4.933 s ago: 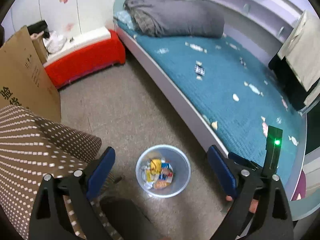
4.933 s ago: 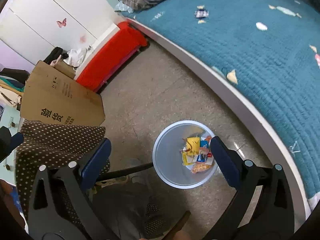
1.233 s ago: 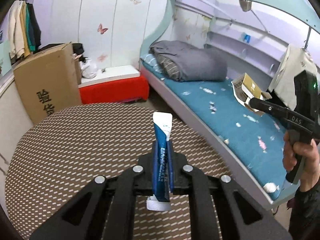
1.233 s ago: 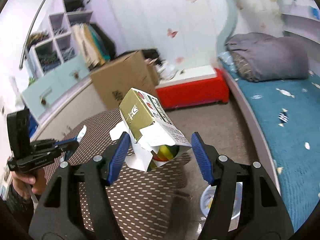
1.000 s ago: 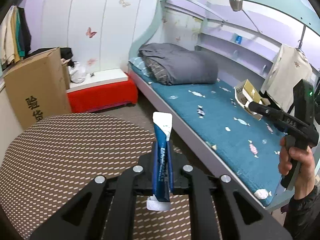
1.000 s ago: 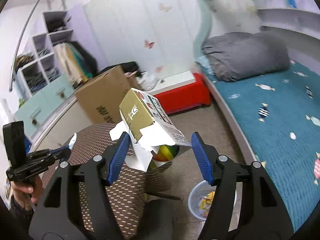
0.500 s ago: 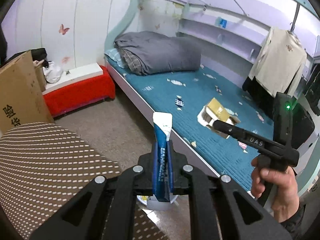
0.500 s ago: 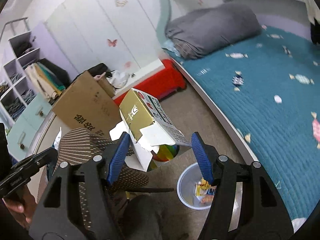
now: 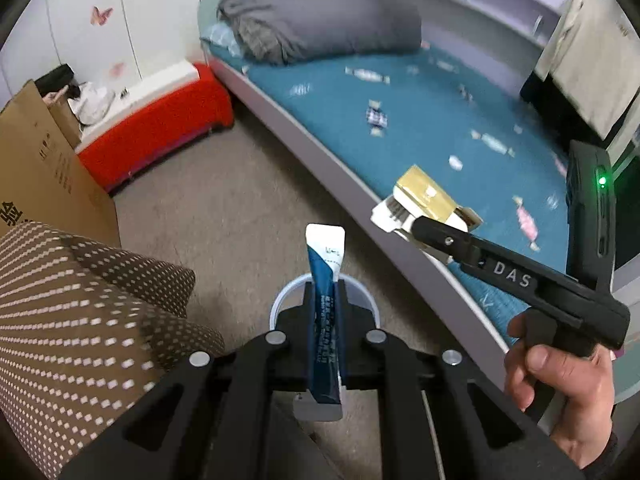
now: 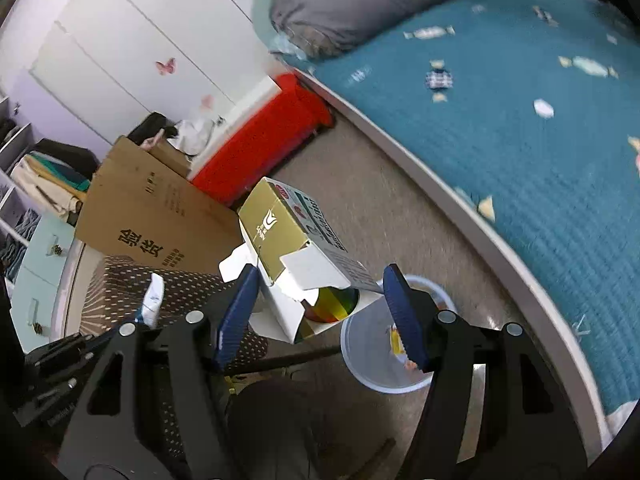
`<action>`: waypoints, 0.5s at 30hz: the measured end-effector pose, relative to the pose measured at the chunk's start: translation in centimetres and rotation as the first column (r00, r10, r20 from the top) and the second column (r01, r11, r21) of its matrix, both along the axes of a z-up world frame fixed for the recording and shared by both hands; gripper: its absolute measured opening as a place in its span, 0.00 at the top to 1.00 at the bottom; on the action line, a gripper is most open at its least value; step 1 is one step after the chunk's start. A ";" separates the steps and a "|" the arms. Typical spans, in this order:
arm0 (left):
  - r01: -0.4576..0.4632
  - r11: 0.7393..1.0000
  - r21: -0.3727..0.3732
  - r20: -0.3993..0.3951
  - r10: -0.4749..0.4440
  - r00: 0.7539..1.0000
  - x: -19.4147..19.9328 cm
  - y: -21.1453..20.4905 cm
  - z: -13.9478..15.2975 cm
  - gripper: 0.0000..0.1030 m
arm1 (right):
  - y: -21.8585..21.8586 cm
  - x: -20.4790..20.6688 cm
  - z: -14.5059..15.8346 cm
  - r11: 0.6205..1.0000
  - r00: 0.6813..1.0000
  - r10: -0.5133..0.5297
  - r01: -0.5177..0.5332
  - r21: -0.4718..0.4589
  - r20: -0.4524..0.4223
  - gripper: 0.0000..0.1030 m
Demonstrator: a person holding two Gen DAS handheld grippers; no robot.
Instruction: Collect trash
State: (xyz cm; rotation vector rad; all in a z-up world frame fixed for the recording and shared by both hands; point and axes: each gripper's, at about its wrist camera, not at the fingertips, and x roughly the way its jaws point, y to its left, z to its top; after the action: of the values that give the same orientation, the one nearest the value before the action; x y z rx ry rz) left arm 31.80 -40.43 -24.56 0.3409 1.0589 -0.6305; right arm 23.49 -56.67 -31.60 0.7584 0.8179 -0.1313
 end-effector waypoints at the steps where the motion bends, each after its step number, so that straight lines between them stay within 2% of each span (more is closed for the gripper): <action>1: 0.006 1.000 0.022 -0.019 -0.006 1.000 0.4 -0.6 -0.8 0.89 | -0.1 0.3 -0.6 1.000 1.000 0.001 -0.001 0.007 -0.011 0.38; 3: 0.020 0.999 0.047 -0.040 -0.018 0.999 1.1 -1.3 -2.0 0.85 | -0.3 0.9 -2.2 1.000 0.999 0.000 0.001 0.028 -0.036 0.36; 4: 0.024 0.996 0.081 -0.044 -0.020 0.999 1.5 -1.8 -2.7 0.62 | -0.4 1.2 -2.9 0.999 0.999 0.002 0.000 0.040 -0.048 0.35; 5: 0.018 0.995 0.099 -0.048 -0.013 0.999 1.6 -2.1 -3.1 0.43 | -0.5 1.5 -3.6 0.998 0.998 0.006 -0.003 0.056 -0.063 0.27; 6: -0.004 0.994 0.111 -0.043 0.009 0.999 1.9 -2.0 -3.5 0.14 | -0.6 1.7 -4.4 0.997 0.996 0.006 0.000 0.073 -0.084 0.23; 8: -0.024 0.994 0.104 -0.008 0.025 1.000 2.2 -2.0 -3.4 0.11 | -0.9 1.5 -5.4 0.996 0.994 -0.010 0.019 0.086 -0.108 0.12; 10: -0.037 0.992 0.120 -0.023 0.040 0.999 2.4 -1.7 -3.6 0.10 | -1.3 0.8 -5.9 0.994 0.992 -0.033 0.045 0.095 -0.119 0.06; 15: -0.070 0.995 0.070 0.009 0.069 0.998 2.2 -0.8 -2.2 0.08 | -1.8 -0.9 -5.2 0.995 0.990 -0.065 0.073 0.062 -0.123 0.06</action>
State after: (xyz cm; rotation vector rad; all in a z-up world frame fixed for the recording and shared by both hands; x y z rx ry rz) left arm 34.02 -41.26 -26.80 0.3660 1.0840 -0.5303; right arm 22.55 -58.49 -36.77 0.8482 0.9145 -0.2144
